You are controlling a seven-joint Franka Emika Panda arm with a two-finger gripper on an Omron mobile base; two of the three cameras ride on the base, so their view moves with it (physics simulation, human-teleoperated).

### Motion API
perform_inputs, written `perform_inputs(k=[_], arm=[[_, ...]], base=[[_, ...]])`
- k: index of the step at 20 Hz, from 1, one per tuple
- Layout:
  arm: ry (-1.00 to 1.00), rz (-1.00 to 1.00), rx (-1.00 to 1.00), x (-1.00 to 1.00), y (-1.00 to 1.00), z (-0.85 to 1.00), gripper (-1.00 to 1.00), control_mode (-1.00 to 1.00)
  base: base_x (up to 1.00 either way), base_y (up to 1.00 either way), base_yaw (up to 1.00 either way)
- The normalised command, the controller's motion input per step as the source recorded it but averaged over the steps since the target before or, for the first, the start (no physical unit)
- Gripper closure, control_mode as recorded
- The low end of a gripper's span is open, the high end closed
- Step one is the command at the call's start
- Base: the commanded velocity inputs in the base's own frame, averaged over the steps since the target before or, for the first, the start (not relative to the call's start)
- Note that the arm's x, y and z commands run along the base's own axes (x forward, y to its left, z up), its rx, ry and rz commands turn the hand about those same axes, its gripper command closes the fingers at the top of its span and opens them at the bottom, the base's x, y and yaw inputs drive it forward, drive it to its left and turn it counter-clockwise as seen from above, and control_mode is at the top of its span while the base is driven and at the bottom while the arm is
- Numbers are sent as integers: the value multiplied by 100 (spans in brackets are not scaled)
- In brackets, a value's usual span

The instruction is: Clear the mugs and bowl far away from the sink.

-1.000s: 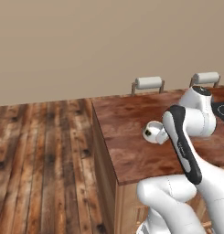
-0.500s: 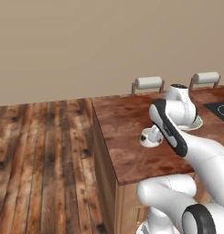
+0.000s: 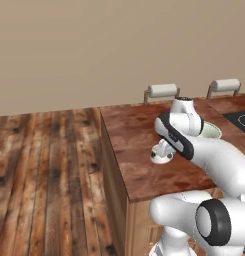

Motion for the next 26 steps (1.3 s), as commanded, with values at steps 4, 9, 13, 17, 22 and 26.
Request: perform_inputs(k=[4, 9, 13, 17, 22, 26], arm=[[0, -1, -5, 35, 6, -35, 100, -100], [0, -1, -2, 25, 6, -48, 100, -100], [-8, -3, 2, 9, 0, -52, 100, -100], [-12, -3, 7, 12, 0, -42, 100, -100], [-8, -5, 2, 35, 0, -19, 100, -100], [0, -6, 0, 49, 1, -7, 100, -100]], base=[[0, 0, 0], [0, 0, 0], [0, 0, 0], [0, 0, 0], [0, 0, 0], [0, 0, 0]])
